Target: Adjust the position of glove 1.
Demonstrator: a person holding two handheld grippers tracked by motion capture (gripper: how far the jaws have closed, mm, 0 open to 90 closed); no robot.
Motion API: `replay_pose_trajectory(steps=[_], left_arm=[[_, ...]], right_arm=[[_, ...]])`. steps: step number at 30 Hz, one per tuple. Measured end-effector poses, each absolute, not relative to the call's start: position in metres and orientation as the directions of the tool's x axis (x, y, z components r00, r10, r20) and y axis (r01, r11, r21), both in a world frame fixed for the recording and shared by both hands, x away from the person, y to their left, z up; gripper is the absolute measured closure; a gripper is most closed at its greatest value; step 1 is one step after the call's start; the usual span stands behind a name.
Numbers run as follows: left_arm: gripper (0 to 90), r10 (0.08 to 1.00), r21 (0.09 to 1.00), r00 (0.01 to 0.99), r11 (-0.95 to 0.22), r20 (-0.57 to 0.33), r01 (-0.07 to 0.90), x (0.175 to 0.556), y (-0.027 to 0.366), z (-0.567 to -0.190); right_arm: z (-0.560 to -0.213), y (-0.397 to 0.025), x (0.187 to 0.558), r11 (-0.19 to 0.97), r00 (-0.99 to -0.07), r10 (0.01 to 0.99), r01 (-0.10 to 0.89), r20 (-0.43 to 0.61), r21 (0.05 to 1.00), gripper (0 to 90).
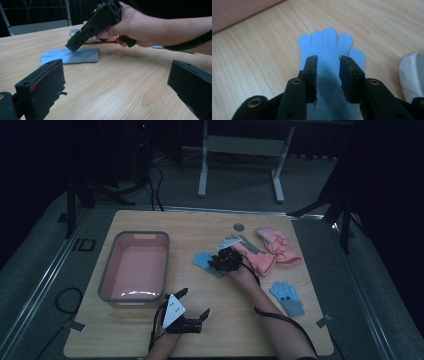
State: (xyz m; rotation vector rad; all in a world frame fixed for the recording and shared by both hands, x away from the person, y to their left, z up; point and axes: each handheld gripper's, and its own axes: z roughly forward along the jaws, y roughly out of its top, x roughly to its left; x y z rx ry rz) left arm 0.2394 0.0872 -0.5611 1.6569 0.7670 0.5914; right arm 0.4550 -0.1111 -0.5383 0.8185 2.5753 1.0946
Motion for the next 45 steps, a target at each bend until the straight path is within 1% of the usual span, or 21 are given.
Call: replay_pose_trajectory(steps=[4,7,9,12,13,15,19,20,22,25,30,35,38,39,42,44,45], left_arm=[[1.3,0.753,0.977,0.658,-0.125,-0.021,0.174,0.240,0.088,-0.561],[1.3,0.753,0.977,0.658,-0.124,-0.021,0.173,0.240,0.088,-0.561],[1.3,0.753,0.977,0.658,-0.124,-0.021,0.173,0.239,0.088,-0.561],[1.3,0.754,0.977,0.657,-0.123,-0.022,0.174,0.240,0.088,-0.561],[1.3,0.754,0.977,0.656,-0.123,-0.022,0.174,0.240,0.088,-0.561],[1.3,0.754,0.976,0.657,-0.124,-0.022,0.176,0.240,0.088,-0.561],[1.3,0.754,0.976,0.656,-0.124,-0.024,0.178,0.240,0.088,-0.561],[1.3,0.755,0.976,0.655,-0.122,-0.025,0.178,0.240,0.088,-0.561],[1.3,0.756,0.977,0.654,-0.121,-0.026,0.178,0.240,0.088,-0.561],[1.3,0.756,0.977,0.654,-0.122,-0.023,0.176,0.240,0.088,-0.561],[1.3,0.758,0.977,0.652,-0.119,-0.025,0.176,0.239,0.088,-0.561],[1.3,0.760,0.977,0.650,-0.116,-0.029,0.180,0.240,0.088,-0.561],[1.3,0.759,0.976,0.651,-0.122,-0.027,0.183,0.240,0.088,-0.561],[1.3,0.760,0.975,0.650,-0.122,-0.028,0.184,0.240,0.088,-0.561],[1.3,0.759,0.975,0.651,-0.127,-0.023,0.183,0.240,0.088,-0.561],[1.3,0.757,0.975,0.653,-0.127,-0.022,0.180,0.240,0.087,-0.561],[1.3,0.757,0.975,0.653,-0.129,-0.021,0.180,0.240,0.087,-0.561]], right_arm=[[-0.549,-0.109,0.458,0.571,-0.810,0.586,0.422,0.010,0.704,67.0],[-0.552,-0.110,0.458,0.545,-0.800,0.599,0.441,0.037,0.713,66.7],[-0.554,-0.111,0.457,0.543,-0.803,0.595,0.431,0.032,0.721,67.3],[-0.554,-0.110,0.456,0.542,-0.803,0.595,0.431,0.033,0.721,73.9],[-0.554,-0.110,0.456,0.539,-0.802,0.596,0.438,0.041,0.720,77.9],[-0.554,-0.109,0.455,0.523,-0.790,0.611,0.456,0.056,0.720,82.4],[-0.548,-0.106,0.450,0.489,-0.743,0.666,0.508,0.073,0.709,86.9],[-0.545,-0.105,0.448,0.483,-0.727,0.683,0.513,0.061,0.709,87.6],[-0.536,-0.108,0.442,0.421,-0.677,0.730,0.549,0.089,0.722,88.3],[-0.520,-0.110,0.428,0.349,-0.617,0.779,0.569,0.106,0.745,88.5],[-0.499,-0.116,0.400,0.315,-0.571,0.818,0.544,0.068,0.778,88.6],[-0.484,-0.133,0.370,0.244,-0.504,0.860,0.546,0.082,0.802,88.7],[-0.482,-0.145,0.351,0.183,-0.445,0.889,0.566,0.111,0.804,88.7],[-0.484,-0.149,0.344,0.146,-0.417,0.899,0.575,0.134,0.805,88.6],[-0.488,-0.152,0.333,0.134,-0.383,0.915,0.587,0.128,0.798,88.6],[-0.495,-0.157,0.318,0.110,-0.330,0.937,0.594,0.117,0.797,88.6],[-0.497,-0.157,0.314,0.111,-0.321,0.941,0.596,0.110,0.795,88.6]])
